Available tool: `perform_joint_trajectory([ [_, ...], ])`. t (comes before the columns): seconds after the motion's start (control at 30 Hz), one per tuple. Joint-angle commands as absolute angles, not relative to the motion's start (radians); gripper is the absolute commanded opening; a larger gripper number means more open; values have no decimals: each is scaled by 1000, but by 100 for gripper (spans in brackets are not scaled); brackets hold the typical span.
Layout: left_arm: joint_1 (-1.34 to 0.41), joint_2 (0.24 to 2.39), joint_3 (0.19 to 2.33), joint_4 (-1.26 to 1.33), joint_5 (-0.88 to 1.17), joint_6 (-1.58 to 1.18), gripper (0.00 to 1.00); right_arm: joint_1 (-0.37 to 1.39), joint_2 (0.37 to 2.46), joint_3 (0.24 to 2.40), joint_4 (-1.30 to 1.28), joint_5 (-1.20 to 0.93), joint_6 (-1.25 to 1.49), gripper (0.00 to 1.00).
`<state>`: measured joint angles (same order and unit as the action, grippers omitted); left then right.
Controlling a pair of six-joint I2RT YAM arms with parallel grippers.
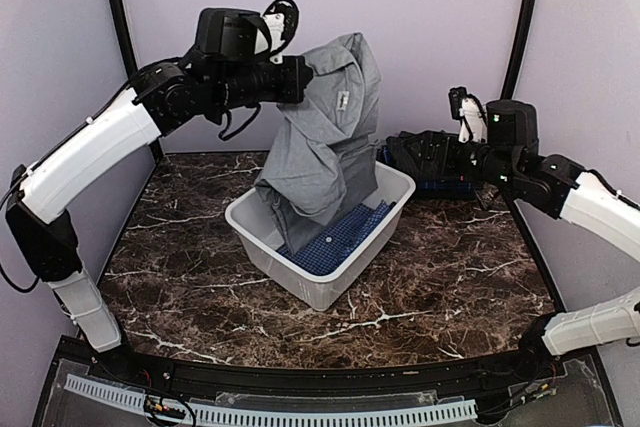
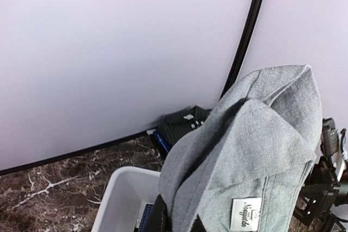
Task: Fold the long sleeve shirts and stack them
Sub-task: Pick up the crumpled shirt from the bin, then place the crumpled shirt at the center of the board.
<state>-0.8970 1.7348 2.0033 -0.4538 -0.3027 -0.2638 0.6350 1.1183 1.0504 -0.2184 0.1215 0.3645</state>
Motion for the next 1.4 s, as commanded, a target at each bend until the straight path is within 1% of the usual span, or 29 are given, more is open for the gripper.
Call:
perform_joint_trajectory([
  [0.0,-901,1628,1950,-297,-483,-173,0,640,1155,1106,-191,69,365,99],
  [0.2,-900,1472,1927,-80,-729,39,0,645,1265,1180,-232,5,362,99],
  [0.5,-900,1349,1848,325,-954,484,0,681,1409,1278,-283,-40,350,99],
  [0.6,-900,1330,1852,500,-979,652,0,685,1445,1294,-285,-49,350,99],
  [0.8,-899,1324,1922,641,-950,820,0,687,1495,1299,-284,-64,354,99],
  [1.0,-900,1338,1986,670,-905,877,0,692,1538,1320,-288,-85,360,98],
  [1.13,-899,1343,1970,690,-895,904,0,717,1583,1366,-320,-72,353,99],
  [1.2,-892,1351,1940,630,-902,854,0,733,1612,1398,-339,-62,351,99],
  [1.27,-846,1364,1901,464,-927,741,0,752,1659,1449,-369,-50,349,99],
  [1.3,-822,1370,1888,386,-928,586,0,764,1682,1480,-388,-38,347,99],
  [1.33,-757,1381,1885,177,-905,487,0,772,1704,1511,-405,-27,347,99],
  [1.37,-720,1386,1873,64,-873,264,0,779,1730,1542,-426,-19,350,99],
])
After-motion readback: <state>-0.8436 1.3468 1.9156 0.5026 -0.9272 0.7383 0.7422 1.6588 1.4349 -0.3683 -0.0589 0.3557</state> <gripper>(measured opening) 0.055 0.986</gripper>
